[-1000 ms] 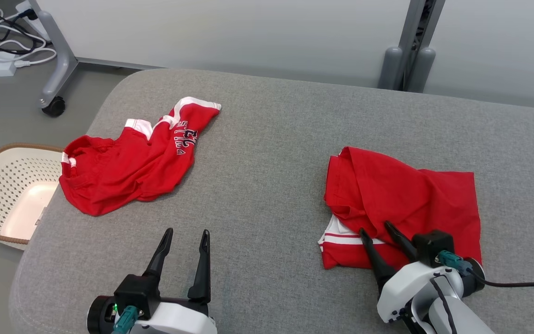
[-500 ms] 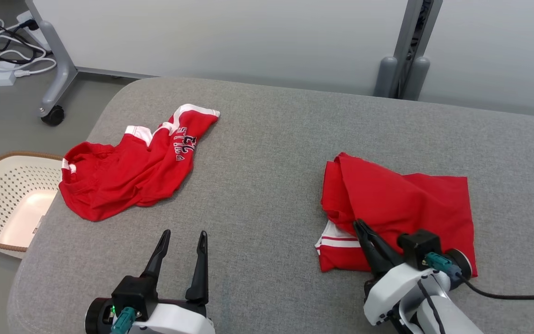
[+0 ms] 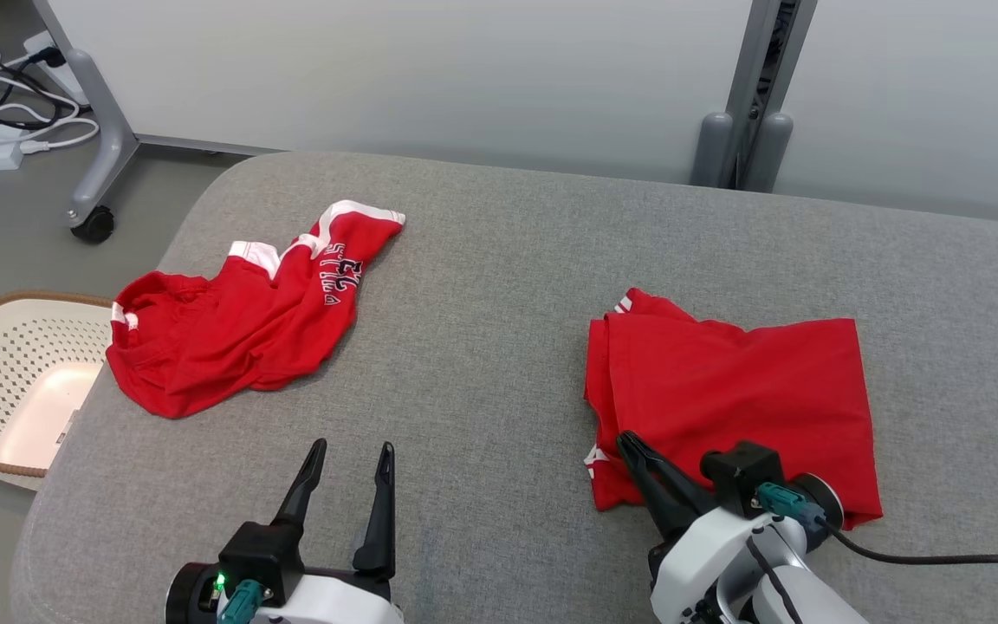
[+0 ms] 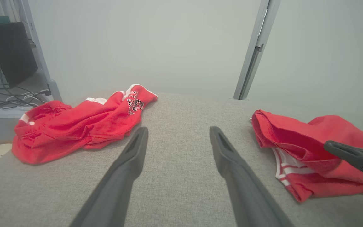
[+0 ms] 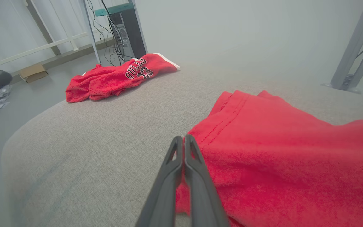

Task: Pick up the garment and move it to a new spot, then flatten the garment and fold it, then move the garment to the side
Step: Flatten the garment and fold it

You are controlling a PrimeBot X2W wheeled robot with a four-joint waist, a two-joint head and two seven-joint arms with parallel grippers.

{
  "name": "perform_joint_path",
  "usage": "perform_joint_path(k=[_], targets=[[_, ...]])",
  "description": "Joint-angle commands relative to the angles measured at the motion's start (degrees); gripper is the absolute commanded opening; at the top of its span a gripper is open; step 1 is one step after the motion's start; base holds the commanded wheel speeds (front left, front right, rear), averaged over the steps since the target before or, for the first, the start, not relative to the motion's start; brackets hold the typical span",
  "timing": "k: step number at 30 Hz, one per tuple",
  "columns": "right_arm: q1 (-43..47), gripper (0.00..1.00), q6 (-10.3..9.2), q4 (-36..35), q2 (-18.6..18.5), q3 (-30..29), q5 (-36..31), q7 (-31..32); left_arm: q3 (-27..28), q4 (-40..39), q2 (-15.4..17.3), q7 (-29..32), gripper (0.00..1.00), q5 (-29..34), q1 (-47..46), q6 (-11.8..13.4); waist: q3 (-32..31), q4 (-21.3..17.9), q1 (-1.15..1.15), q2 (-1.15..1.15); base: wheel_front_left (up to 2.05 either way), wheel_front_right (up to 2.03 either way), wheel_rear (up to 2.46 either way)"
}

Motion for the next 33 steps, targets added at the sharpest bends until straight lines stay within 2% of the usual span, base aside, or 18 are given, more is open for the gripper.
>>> perform_joint_path(k=[1, 2, 5, 9, 17, 21, 33], targets=[[-0.9, 0.41, -0.02, 1.96, -0.4, 0.04, 0.18, 0.62, -0.18, 0.16, 0.2, -0.24, 1.0, 0.55, -0.93, -0.31, 0.1, 0.29, 0.0, 0.0, 0.0, 0.0, 0.0], [-1.42, 1.0, -0.02, 2.73, -0.4, 0.12, 0.12, 0.4, -0.33, 0.16, 0.2, -0.24, 1.0, 0.56, -1.04, -0.33, 0.14, 0.42, 0.0, 0.0, 0.0, 0.0, 0.0], [-2.03, 1.0, -0.02, 4.25, -0.38, -0.09, 1.44, -1.07, -0.23, 0.01, 0.21, -0.24, 1.0, 0.79, -0.47, -0.15, 0.03, 0.35, 0.0, 0.0, 0.0, 0.0, 0.0], [-2.48, 1.0, -0.02, 4.65, -0.44, -3.37, 0.65, -2.46, 0.69, -0.26, 0.19, -0.24, 1.0, 1.08, 0.01, 0.12, -0.2, -1.4, 0.0, 0.0, 0.0, 0.0, 0.0], [-1.45, 1.0, -0.02, 0.22, -0.38, -15.56, -2.93, -2.81, 3.04, -2.22, 0.19, -0.24, 1.0, 1.6, -0.25, 0.65, -0.63, -7.74, 0.0, 0.0, 0.0, 0.0, 0.0], [-0.74, 1.0, -0.02, -1.75, -0.37, -19.74, -4.78, -2.78, 4.34, -2.46, 0.21, -0.24, 1.0, 1.78, -0.73, 0.74, -0.77, -10.83, 0.0, 0.0, 0.0, 0.0, 0.0], [3.44, 1.0, -0.02, -5.74, -0.36, -22.7, -5.45, -2.79, 6.04, -3.58, 0.21, -0.24, 1.0, 0.37, 0.61, 0.44, -3.37, -16.04, 0.0, 0.0, 0.0, 0.0, 0.0]])
